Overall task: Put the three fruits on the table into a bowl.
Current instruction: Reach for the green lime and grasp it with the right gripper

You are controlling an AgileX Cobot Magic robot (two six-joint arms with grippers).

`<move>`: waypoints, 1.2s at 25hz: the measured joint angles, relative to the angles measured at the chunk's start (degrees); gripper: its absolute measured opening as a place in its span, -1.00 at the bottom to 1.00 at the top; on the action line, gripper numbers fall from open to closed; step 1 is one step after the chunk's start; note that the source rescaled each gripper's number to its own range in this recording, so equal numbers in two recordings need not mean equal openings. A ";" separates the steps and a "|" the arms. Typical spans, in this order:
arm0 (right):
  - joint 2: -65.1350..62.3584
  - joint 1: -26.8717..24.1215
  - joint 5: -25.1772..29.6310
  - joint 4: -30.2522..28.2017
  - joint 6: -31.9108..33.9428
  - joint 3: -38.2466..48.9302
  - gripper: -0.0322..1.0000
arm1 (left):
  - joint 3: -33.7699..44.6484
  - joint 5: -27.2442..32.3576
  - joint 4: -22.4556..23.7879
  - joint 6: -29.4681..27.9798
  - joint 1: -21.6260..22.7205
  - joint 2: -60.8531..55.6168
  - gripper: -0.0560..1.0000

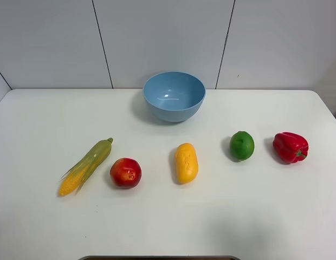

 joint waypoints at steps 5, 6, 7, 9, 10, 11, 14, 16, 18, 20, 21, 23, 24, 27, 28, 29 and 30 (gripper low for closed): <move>0.00 0.00 0.00 0.00 0.00 0.00 0.73 | 0.00 0.00 0.00 0.00 0.00 0.00 0.99; 0.00 0.00 0.00 0.00 0.00 0.00 0.73 | 0.00 0.00 0.00 0.00 0.00 0.00 0.99; 0.00 0.00 0.00 0.00 0.00 0.00 0.73 | 0.00 0.00 0.00 0.00 0.00 0.00 1.00; 0.00 0.00 0.00 0.00 0.00 0.00 0.73 | 0.00 0.00 0.00 0.00 0.00 0.00 1.00; 0.00 0.00 0.00 0.00 0.00 0.00 0.73 | 0.00 0.00 0.00 0.00 0.00 0.00 1.00; 0.00 0.00 0.00 0.00 0.00 0.00 0.73 | 0.00 0.00 0.00 0.00 0.00 0.00 1.00; 0.00 0.00 0.00 0.00 0.00 0.00 0.73 | 0.00 0.00 0.00 0.00 0.00 0.00 1.00; 0.00 0.00 0.00 0.00 0.00 0.00 0.73 | 0.00 0.00 0.00 0.00 0.00 0.00 1.00; 0.00 0.00 0.00 0.00 0.00 0.00 0.73 | 0.00 0.00 0.00 0.00 0.00 0.00 1.00; 0.00 0.00 0.00 0.00 0.00 0.00 0.73 | 0.00 0.00 0.00 0.00 0.00 0.00 1.00; 0.00 0.00 0.00 0.00 0.00 0.00 0.73 | 0.00 0.00 0.00 0.00 0.00 0.00 0.99; 0.00 0.00 0.00 0.00 0.00 0.00 0.73 | 0.00 0.00 0.00 0.00 0.00 0.00 0.99; 0.00 0.00 0.00 0.00 0.00 0.00 0.73 | 0.00 0.00 0.00 0.00 0.00 0.00 0.99; 0.00 0.00 0.00 0.00 0.00 0.00 0.73 | 0.00 0.00 0.00 0.00 0.00 0.00 0.99; 0.00 0.00 -0.05 0.00 0.00 0.00 0.73 | 0.00 0.00 0.00 0.00 0.00 0.00 0.99; 0.00 0.00 -0.10 0.00 0.00 -0.17 0.73 | 0.00 0.00 0.00 0.00 0.00 0.00 0.99; 0.00 0.00 -0.19 0.00 0.00 -0.78 0.73 | 0.00 0.00 0.00 0.00 0.00 0.00 0.99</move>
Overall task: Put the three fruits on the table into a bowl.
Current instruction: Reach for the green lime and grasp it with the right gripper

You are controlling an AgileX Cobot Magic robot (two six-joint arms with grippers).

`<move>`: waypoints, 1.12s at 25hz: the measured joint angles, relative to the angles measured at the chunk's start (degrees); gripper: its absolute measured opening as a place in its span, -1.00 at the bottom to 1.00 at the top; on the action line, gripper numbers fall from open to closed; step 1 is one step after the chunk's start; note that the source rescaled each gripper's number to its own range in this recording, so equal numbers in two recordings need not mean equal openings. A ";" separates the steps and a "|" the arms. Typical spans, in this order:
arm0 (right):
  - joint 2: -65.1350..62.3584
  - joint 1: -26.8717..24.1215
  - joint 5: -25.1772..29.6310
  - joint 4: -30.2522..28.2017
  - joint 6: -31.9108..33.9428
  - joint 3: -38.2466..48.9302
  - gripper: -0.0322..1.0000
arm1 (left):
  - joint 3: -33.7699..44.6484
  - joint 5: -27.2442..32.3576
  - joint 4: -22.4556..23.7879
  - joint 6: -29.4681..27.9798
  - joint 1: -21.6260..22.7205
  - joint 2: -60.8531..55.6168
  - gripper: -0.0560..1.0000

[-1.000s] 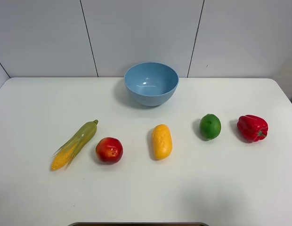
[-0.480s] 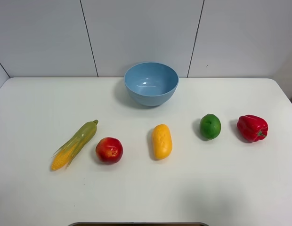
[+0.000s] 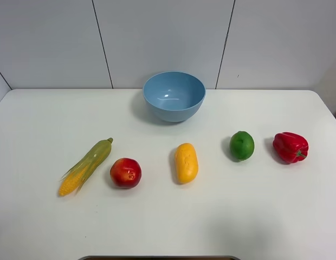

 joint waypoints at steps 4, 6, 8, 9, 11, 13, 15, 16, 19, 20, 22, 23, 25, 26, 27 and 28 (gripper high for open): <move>2.89 0.00 -0.75 0.00 0.00 -5.04 0.73 | 0.00 0.00 0.00 0.00 0.00 0.00 0.99; 5.79 0.00 -1.19 -0.19 0.00 -7.81 0.73 | 0.00 0.00 0.00 -0.05 0.00 0.00 1.00; 9.59 0.00 -1.25 -0.40 0.00 -10.39 0.73 | 0.00 0.00 0.00 -0.05 0.00 0.00 1.00; 11.38 0.00 -1.30 -0.46 0.00 -11.69 0.73 | 0.00 0.00 0.00 -0.05 0.00 0.00 1.00; 15.87 0.00 -1.30 -0.60 0.06 -14.13 0.73 | 0.00 0.00 0.00 -0.05 0.00 0.00 1.00; 20.18 0.00 -1.30 -0.60 0.54 -16.08 0.73 | 0.00 0.00 0.00 -0.05 0.00 0.00 1.00; 24.95 0.00 -1.30 -0.60 2.00 -17.82 0.73 | 0.00 0.00 0.00 -0.01 0.00 0.00 1.00; 27.37 0.00 -1.46 -0.54 2.66 -18.72 0.73 | 0.00 0.00 0.00 -0.01 0.00 0.00 1.00; 33.90 0.00 -1.98 -0.37 4.52 -21.05 0.73 | 0.00 0.00 0.00 -0.01 0.00 0.00 1.00; 35.78 0.00 -2.15 -0.37 4.54 -21.87 0.73 | 0.00 0.00 0.00 -0.01 0.00 0.00 0.99; 40.18 0.00 -2.32 -0.13 4.89 -23.48 0.73 | 0.00 0.00 0.00 -0.01 0.00 0.00 0.99; 42.30 0.00 -2.32 0.00 4.94 -24.15 0.73 | 0.00 0.00 0.00 -0.01 0.00 0.00 0.99; 46.08 0.00 -2.43 0.32 4.94 -25.75 0.73 | 0.00 0.00 0.00 -0.01 0.00 0.00 0.99; 48.08 0.00 -2.43 0.63 4.94 -26.44 0.73 | 0.00 0.00 0.00 -0.01 0.00 0.00 0.99; 49.69 0.00 -2.49 1.14 4.94 -27.26 0.73 | 0.00 0.00 0.00 -0.01 0.00 0.00 0.99; 51.61 0.00 -2.61 1.73 4.94 -28.00 0.73 | 0.00 0.00 0.00 -0.01 0.00 0.00 0.99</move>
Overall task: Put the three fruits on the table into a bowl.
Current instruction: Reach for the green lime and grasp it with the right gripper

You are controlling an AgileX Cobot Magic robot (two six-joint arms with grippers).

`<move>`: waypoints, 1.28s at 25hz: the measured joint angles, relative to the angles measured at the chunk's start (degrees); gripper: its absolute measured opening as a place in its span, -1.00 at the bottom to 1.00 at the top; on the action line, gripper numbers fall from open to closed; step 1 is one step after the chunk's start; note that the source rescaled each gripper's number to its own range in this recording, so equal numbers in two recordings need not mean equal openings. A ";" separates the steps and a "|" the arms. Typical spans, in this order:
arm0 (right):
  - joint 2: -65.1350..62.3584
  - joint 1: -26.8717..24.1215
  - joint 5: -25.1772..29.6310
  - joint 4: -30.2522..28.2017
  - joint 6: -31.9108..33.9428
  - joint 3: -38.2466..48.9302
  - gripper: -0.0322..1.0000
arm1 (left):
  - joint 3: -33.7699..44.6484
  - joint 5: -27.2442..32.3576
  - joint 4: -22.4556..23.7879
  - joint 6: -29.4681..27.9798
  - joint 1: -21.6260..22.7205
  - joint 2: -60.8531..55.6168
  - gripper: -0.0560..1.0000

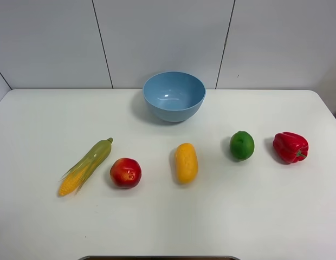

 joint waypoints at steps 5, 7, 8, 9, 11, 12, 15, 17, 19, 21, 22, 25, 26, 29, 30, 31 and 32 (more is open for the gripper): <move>7.85 1.87 -0.72 0.76 0.12 -1.79 0.73 | 0.00 0.00 0.00 0.00 0.00 0.00 0.99; 10.83 3.59 -1.89 0.71 0.61 -1.79 0.73 | 0.00 0.00 0.00 0.00 0.05 0.00 1.00; 12.53 4.51 -2.44 0.71 1.25 -1.79 0.73 | 0.00 0.00 0.00 0.00 0.05 0.00 1.00; 14.20 5.31 -3.06 0.71 2.09 -1.79 0.73 | 0.00 0.00 0.00 0.00 0.05 0.00 1.00; 17.13 6.53 -5.08 0.67 3.90 -1.79 0.73 | 0.00 0.00 0.00 0.00 0.05 0.00 1.00; 18.66 6.97 -6.25 0.67 4.72 -1.79 0.73 | 0.00 0.00 0.04 0.00 0.05 0.00 1.00; 22.57 7.57 -8.61 0.60 6.94 -1.79 0.73 | 0.00 0.00 0.04 0.00 0.05 0.00 1.00; 24.85 7.57 -9.53 0.44 7.40 -1.79 0.73 | 0.00 0.00 0.04 0.00 0.05 0.00 1.00; 27.11 7.70 -9.81 0.25 7.51 -1.79 0.73 | 0.00 0.00 0.04 0.00 0.05 0.00 1.00; 29.12 8.27 -10.07 0.05 7.64 -1.79 0.73 | 0.00 0.00 0.04 0.00 0.05 0.00 0.99; 30.24 8.74 -10.60 -0.23 7.69 -1.79 0.73 | 0.00 0.00 0.04 0.00 0.05 0.00 0.99; 33.76 10.20 -12.57 -0.47 8.19 -1.88 0.73 | 0.00 0.00 0.04 0.00 0.05 0.00 0.99; 35.10 10.74 -13.34 -0.47 8.33 -1.88 0.73 | 0.00 0.00 0.04 0.00 0.05 0.00 0.99; 38.86 11.51 -15.82 -0.60 8.47 -1.88 0.73 | 0.00 0.00 0.04 0.00 0.05 0.00 0.99; 40.04 11.51 -16.42 -0.66 8.61 -1.88 0.73 | 0.00 0.00 0.04 0.00 0.05 0.00 0.99; 41.14 11.55 -17.01 -0.72 8.91 -1.88 0.73 | 0.00 0.00 0.04 0.00 0.05 0.00 0.99; 41.99 11.55 -17.41 -0.72 9.10 -1.88 0.73 | 0.00 0.00 0.04 0.00 0.05 0.00 0.99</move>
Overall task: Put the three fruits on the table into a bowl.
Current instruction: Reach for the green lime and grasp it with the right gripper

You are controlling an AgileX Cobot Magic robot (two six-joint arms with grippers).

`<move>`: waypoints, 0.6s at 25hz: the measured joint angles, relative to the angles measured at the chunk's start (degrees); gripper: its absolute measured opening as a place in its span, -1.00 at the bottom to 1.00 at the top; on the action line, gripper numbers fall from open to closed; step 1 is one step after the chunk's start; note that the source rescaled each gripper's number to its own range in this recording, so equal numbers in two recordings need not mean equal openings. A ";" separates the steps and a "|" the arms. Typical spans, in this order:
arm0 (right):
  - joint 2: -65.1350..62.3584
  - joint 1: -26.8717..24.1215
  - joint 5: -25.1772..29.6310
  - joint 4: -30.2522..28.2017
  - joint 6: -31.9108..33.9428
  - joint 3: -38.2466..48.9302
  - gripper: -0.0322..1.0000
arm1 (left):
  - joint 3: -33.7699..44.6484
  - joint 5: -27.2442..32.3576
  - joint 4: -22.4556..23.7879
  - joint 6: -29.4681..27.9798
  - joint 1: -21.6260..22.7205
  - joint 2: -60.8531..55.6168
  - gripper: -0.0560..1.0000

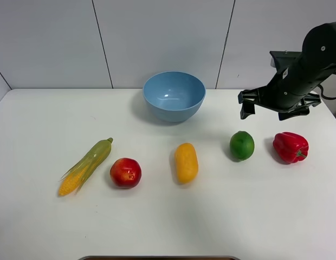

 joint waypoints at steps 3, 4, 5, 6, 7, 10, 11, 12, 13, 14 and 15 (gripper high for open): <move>2.60 0.00 -0.49 0.00 0.34 -0.05 0.73 | 0.00 0.00 0.00 0.00 0.00 0.00 0.99; 3.37 0.00 -0.88 0.00 0.40 -0.05 0.73 | 0.00 0.00 0.00 0.00 0.00 0.00 0.99; 4.08 0.00 -1.13 0.00 0.40 -0.05 0.73 | 0.00 0.00 0.00 0.00 0.00 0.00 0.99; 4.71 0.00 -1.28 0.05 0.40 -0.05 0.73 | 0.00 0.00 0.00 0.00 0.00 0.00 0.99; 5.22 0.00 -1.40 0.11 0.40 -0.05 0.73 | 0.00 0.00 0.00 0.00 0.00 0.00 0.99; 6.68 0.00 -1.53 0.71 0.40 -0.05 0.73 | 0.00 0.00 0.00 0.00 0.00 0.00 0.99; 7.08 0.00 -1.58 0.96 0.40 -0.05 0.73 | 0.00 0.00 0.00 0.00 0.00 0.00 0.99; 7.45 0.00 -1.65 0.98 0.40 -0.05 0.73 | 0.00 0.00 0.00 0.00 0.00 0.00 0.99; 7.90 0.00 -1.72 0.98 0.40 -0.05 0.73 | 0.00 0.00 0.00 0.00 0.00 0.00 0.99; 8.12 0.00 -1.72 0.98 0.40 -0.05 0.73 | 0.00 0.00 0.00 0.00 0.00 0.00 0.99; 8.62 0.00 -1.86 0.98 0.40 -0.05 0.73 | 0.00 0.00 0.00 0.00 0.00 0.00 0.99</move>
